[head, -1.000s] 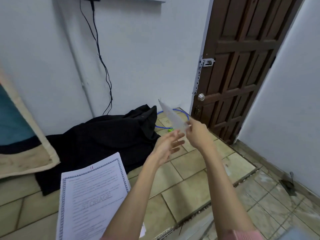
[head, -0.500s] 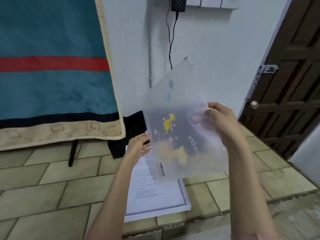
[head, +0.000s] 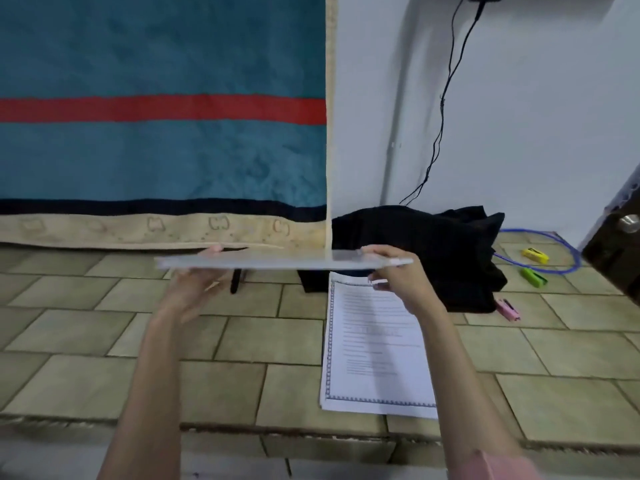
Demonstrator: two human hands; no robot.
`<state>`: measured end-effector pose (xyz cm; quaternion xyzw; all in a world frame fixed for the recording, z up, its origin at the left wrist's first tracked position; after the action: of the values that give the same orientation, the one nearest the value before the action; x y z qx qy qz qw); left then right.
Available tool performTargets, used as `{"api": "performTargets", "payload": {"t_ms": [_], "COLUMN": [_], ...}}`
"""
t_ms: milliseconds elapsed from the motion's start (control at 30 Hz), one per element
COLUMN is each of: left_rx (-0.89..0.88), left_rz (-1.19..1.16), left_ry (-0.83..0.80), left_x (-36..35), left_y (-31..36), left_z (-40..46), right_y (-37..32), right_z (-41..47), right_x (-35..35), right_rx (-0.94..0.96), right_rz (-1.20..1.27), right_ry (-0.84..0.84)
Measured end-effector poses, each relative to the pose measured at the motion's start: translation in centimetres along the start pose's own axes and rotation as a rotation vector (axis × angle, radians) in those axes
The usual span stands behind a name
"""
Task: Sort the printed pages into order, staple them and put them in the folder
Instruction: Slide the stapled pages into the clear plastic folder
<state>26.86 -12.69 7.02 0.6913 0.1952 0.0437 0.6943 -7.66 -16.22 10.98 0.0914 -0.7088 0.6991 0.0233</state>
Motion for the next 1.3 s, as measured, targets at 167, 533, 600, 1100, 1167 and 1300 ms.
{"api": "performTargets", "payload": {"t_ms": [167, 533, 600, 1100, 1167, 1300], "left_rx": [0.274, 0.058, 0.125, 0.013, 0.041, 0.025], "left_rz": [-0.242, 1.011, 1.192, 1.344, 1.370, 1.401], "left_ry": [-0.144, 0.088, -0.071, -0.367, -0.364, -0.343], "left_x": [0.3, 0.9, 0.1, -14.7, -15.9, -15.9], "left_y": [-3.3, -9.7, -12.2, -15.8, -16.6, -17.0], "left_z": [-1.9, -0.4, 0.1, -4.2, -4.7, -4.8], "right_y": [6.2, 15.5, 15.3, 14.6, 15.2, 15.7], "right_z": [0.5, 0.5, 0.5, -1.0, -1.0, 0.0], "right_x": [-3.9, -6.1, -6.2, 7.3, 6.6, 6.2], "right_rx": [-0.327, -0.398, -0.391, -0.703, -0.696, -0.626], "right_rz": [0.260, -0.170, -0.204, -0.706, -0.752, -0.642], "right_ry": [-0.168, 0.038, 0.060, 0.365, 0.309, 0.302]}}
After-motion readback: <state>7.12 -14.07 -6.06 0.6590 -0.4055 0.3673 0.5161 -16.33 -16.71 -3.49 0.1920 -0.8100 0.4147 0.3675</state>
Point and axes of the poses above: each hand's wrist, its own z-axis towards the middle knuckle, its own x-axis out of the back of the hand, y = z × x, the point moved 8 cm from there along z, towards the middle knuckle, and after that the axes turned 4 degrees about -x, right-handed, at the moved point
